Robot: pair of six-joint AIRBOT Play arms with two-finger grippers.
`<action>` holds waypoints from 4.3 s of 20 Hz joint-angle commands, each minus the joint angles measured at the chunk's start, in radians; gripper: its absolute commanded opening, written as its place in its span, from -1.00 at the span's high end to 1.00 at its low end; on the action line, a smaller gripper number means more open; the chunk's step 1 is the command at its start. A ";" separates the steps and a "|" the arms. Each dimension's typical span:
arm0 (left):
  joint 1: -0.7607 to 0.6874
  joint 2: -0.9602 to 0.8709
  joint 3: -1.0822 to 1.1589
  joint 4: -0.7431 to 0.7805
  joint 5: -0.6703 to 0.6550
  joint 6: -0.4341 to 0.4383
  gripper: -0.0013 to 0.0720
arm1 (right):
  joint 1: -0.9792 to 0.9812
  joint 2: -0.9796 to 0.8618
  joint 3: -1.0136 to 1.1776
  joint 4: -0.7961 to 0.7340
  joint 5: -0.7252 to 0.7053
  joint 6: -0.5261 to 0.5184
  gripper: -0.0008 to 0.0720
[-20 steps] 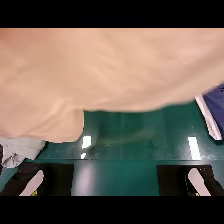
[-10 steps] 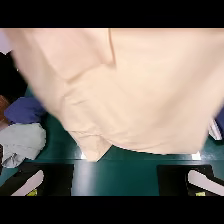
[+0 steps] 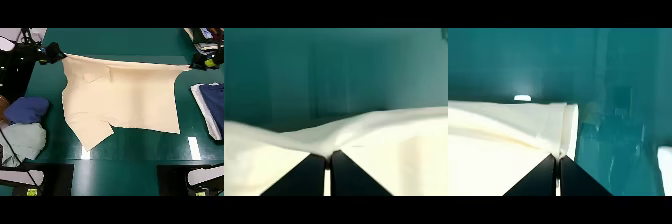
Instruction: Fold the shirts.
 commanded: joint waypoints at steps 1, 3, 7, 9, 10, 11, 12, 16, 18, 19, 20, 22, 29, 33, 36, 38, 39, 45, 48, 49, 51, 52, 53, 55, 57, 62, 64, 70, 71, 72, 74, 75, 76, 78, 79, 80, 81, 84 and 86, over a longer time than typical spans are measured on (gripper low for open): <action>-0.005 -0.079 -0.005 -0.029 0.162 0.047 0.88 | 0.005 -0.049 -0.003 0.058 -0.147 0.001 0.94; 0.014 -0.079 -0.005 -0.027 0.105 0.110 0.88 | 0.005 -0.049 -0.004 0.059 -0.128 0.000 0.94; 0.036 -0.082 -0.006 0.249 -0.121 0.108 0.88 | 0.017 -0.047 -0.040 0.055 -0.011 -0.015 0.94; 0.036 -0.087 -0.035 0.309 -0.166 0.103 0.88 | 0.033 -0.047 -0.114 0.055 0.002 -0.015 0.94; 0.036 -0.087 -0.062 0.308 -0.162 0.103 0.88 | 0.042 -0.047 -0.161 0.057 -0.009 -0.015 0.94; 0.036 -0.088 -0.096 0.307 -0.149 0.103 0.88 | 0.055 -0.047 -0.203 0.057 -0.025 -0.014 0.94; 0.033 -0.088 -0.130 0.302 -0.132 0.102 0.88 | 0.072 -0.047 -0.243 0.058 -0.042 -0.014 0.94; 0.029 -0.088 -0.220 0.305 -0.093 0.037 0.88 | 0.127 -0.047 -0.330 0.058 -0.079 -0.014 0.94; 0.029 -0.084 -0.219 0.308 -0.095 0.000 0.72 | 0.136 -0.047 -0.333 0.059 -0.074 -0.014 0.94; 0.029 -0.084 -0.216 0.305 -0.103 -0.009 -0.03 | 0.136 -0.043 -0.332 0.059 -0.064 -0.014 0.93; 0.029 -0.084 -0.214 0.306 -0.118 -0.033 -0.42 | 0.136 -0.036 -0.331 0.058 -0.053 -0.014 0.83; 0.029 -0.080 -0.196 0.308 -0.179 -0.045 -0.40 | 0.120 -0.006 -0.332 0.058 -0.040 -0.014 0.00; 0.053 0.245 -0.446 0.422 -0.343 -0.093 -0.40 | 0.003 0.280 -0.504 0.059 0.057 -0.051 0.00; 0.053 0.538 -0.904 0.305 -0.263 -0.158 -0.40 | -0.015 0.409 -0.651 0.059 0.035 -0.085 0.00; 0.053 0.678 -1.126 0.180 -0.230 -0.128 -0.40 | -0.015 0.456 -0.695 0.059 0.019 -0.086 0.00; 0.053 0.694 -1.188 0.153 -0.209 -0.121 -0.40 | -0.007 0.474 -0.695 0.066 0.013 -0.086 0.00; 0.053 0.692 -1.205 0.134 -0.188 -0.111 -0.40 | -0.002 0.482 -0.695 0.066 0.007 -0.087 0.00; -0.112 0.692 -1.263 -0.020 0.103 -0.078 -0.40 | 0.004 0.543 -0.695 0.066 0.012 -0.086 0.00; -0.188 0.692 -1.257 -0.058 0.214 -0.137 -0.34 | -0.006 0.583 -0.695 0.064 0.031 -0.086 0.00; -0.188 0.692 -1.251 -0.056 0.200 -0.141 0.30 | -0.022 0.589 -0.695 0.058 0.060 -0.086 0.00; -0.188 0.692 -1.226 -0.056 0.147 -0.122 0.88 | -0.074 0.586 -0.698 0.056 0.134 -0.087 0.00; -0.188 0.692 -1.204 -0.052 0.112 -0.122 0.88 | -0.110 0.586 -0.716 0.056 0.150 -0.087 0.00; -0.188 0.692 -1.179 -0.044 0.080 -0.119 0.88 | -0.144 0.587 -0.748 0.056 0.146 -0.087 0.00; -0.188 0.692 -1.130 -0.037 0.021 -0.075 0.88 | -0.217 0.586 -0.856 0.058 0.138 -0.087 -0.11; -0.188 0.692 -1.098 -0.037 -0.005 -0.066 0.88 | -0.275 0.577 -0.985 0.065 0.111 -0.087 -0.36; -0.188 0.692 -1.085 -0.038 -0.008 -0.069 0.88 | -0.298 0.470 -1.139 0.170 0.008 -0.122 -0.25; -0.188 0.692 -1.085 -0.038 -0.008 -0.069 0.88 | -0.296 0.428 -1.151 0.252 -0.018 -0.141 -0.25; -0.188 0.692 -1.085 -0.037 -0.012 -0.069 0.88 | -0.295 0.371 -1.131 0.298 0.039 -0.161 -0.08; -0.188 0.692 -1.085 -0.037 -0.016 -0.069 0.88 | -0.295 0.371 -1.131 0.292 0.053 -0.177 0.27; -0.188 0.692 -1.085 -0.037 -0.018 -0.069 0.88 | -0.296 0.371 -1.131 0.292 0.063 -0.192 0.44; -0.188 0.692 -1.085 -0.037 -0.024 -0.069 0.88 | -0.296 0.373 -1.131 0.293 0.067 -0.206 0.74; -0.188 0.692 -1.085 -0.036 -0.032 -0.069 0.88 | -0.296 0.375 -1.131 0.293 0.074 -0.225 0.94; -0.188 0.694 -1.084 -0.033 -0.051 -0.069 0.88 | -0.296 0.384 -1.131 0.290 0.082 -0.228 0.94; -0.188 0.695 -1.071 0.022 -0.145 -0.071 0.89 | -0.296 0.440 -1.130 0.268 0.089 -0.227 0.94; -0.188 0.695 -1.064 0.064 -0.209 -0.072 0.89 | -0.296 0.488 -1.130 0.241 0.102 -0.227 0.94; -0.197 0.702 -1.064 0.096 -0.261 -0.080 0.89 | -0.296 0.536 -1.130 0.205 0.129 -0.227 0.94; -0.225 0.722 -1.065 0.139 -0.291 -0.100 0.89 | -0.296 0.592 -1.130 0.153 0.167 -0.220 0.94; -0.319 0.866 -1.064 0.182 -0.323 -0.220 0.89 | -0.307 0.759 -1.130 -0.011 0.251 -0.181 0.94; -0.338 0.972 -1.049 0.182 -0.367 -0.309 0.88 | -0.346 0.864 -1.130 -0.068 0.284 -0.161 0.94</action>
